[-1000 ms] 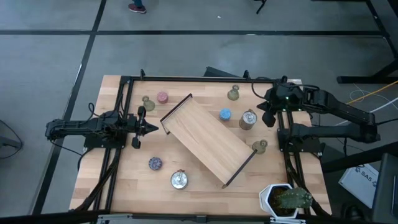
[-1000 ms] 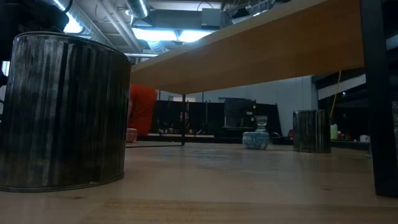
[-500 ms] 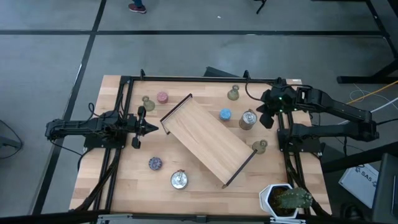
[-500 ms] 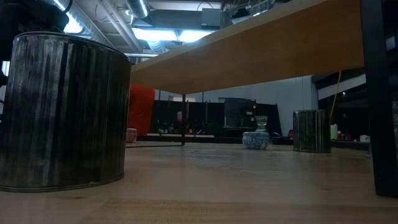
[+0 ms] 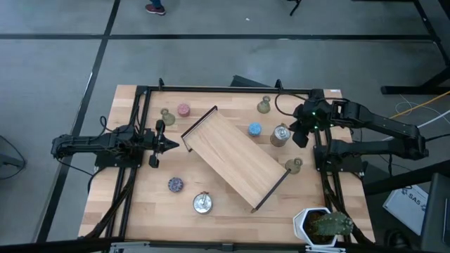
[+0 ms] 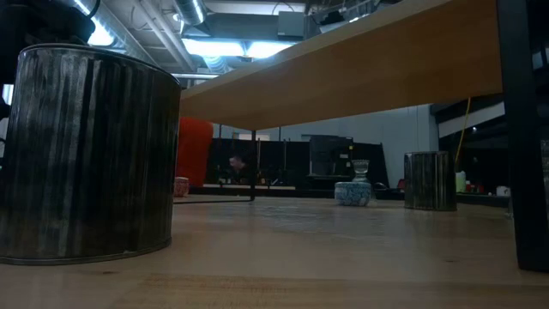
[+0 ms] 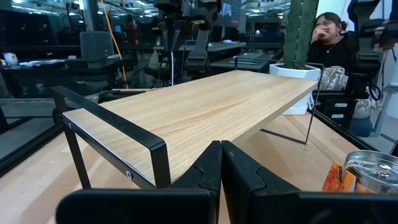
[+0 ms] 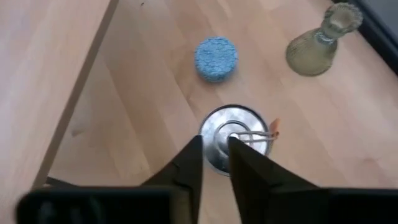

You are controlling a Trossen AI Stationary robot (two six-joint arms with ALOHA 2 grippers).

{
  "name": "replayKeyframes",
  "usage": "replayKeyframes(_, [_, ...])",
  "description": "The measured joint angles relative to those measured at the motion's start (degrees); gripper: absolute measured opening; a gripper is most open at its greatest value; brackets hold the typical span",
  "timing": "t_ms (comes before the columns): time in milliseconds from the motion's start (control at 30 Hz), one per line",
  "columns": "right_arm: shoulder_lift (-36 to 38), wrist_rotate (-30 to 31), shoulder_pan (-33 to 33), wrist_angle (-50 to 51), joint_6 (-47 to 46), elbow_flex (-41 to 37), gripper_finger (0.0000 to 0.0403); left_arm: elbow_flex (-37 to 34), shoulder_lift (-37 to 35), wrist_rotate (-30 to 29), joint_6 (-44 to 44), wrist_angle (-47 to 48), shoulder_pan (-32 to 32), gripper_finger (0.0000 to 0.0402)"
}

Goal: Pick & Place candle stick holders
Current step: Put the top silver scented candle can on the shelf

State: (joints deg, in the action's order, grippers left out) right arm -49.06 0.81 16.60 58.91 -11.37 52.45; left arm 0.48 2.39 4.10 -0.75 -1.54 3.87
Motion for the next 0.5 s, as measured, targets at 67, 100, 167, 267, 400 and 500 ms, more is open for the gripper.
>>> replayKeyframes(67, [0.0,1.24,0.0,0.01,0.01,-0.01,0.0118,0.0,0.0,0.0,0.0,0.02,0.0,0.0004])
replayKeyframes(100, [0.0,1.86,0.0,0.01,0.0,-0.02,0.0134,-0.01,0.0,0.0,0.0,0.01,0.01,0.0004])
replayKeyframes(167, [0.0,2.43,0.0,0.01,0.01,-0.02,0.0165,-0.01,0.0,0.0,0.0,0.0,-0.01,0.0004])
replayKeyframes(267, [0.0,2.45,0.0,0.03,0.01,-0.02,0.0206,-0.01,0.0,0.0,0.0,0.0,0.01,0.0004])
replayKeyframes(400, [-0.49,2.44,0.0,0.36,0.01,-0.03,0.0248,0.01,0.01,0.0,0.0,0.02,-0.01,0.0004])
replayKeyframes(500, [-0.81,2.43,0.0,0.68,0.01,-0.04,0.0272,-0.01,0.0,0.0,0.0,0.0,0.0,0.0004])
